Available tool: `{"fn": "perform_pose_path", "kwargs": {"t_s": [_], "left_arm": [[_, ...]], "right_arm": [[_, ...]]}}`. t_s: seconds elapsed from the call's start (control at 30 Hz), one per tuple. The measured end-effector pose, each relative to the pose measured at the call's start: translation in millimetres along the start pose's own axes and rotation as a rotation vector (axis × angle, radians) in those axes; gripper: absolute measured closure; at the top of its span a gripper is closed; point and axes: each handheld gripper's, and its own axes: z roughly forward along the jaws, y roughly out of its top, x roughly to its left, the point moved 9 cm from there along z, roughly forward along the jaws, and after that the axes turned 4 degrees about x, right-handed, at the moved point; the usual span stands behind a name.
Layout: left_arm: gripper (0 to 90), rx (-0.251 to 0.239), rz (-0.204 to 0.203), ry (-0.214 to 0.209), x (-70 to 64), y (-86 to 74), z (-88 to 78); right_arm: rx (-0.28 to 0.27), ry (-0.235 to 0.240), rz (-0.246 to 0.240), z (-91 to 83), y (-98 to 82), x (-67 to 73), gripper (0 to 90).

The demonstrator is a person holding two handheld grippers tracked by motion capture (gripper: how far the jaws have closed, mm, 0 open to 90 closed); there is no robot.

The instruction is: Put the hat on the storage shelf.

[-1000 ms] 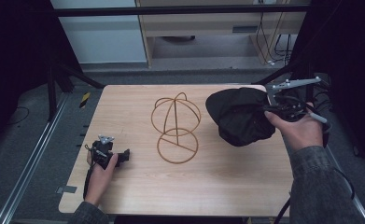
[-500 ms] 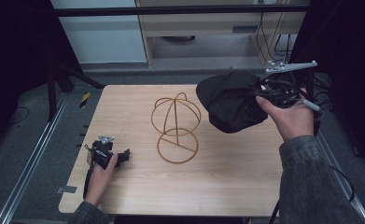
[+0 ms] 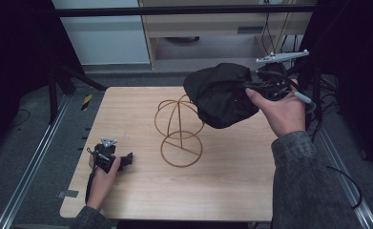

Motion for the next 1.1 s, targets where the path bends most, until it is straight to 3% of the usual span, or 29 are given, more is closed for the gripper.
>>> {"fn": "perform_pose_path", "kwargs": {"t_s": [0.27,1.1], "left_arm": [[0.0,0.001,0.002,-0.002,-0.3,0.0,0.0],[0.0,0.0,0.005,-0.005,-0.9,0.0,0.0]], "right_arm": [[-0.004,0.046,-0.02,11.0,9.0,19.9,87.0],[-0.001,0.124,-0.068,20.1,23.6,56.8,86.9]]}}
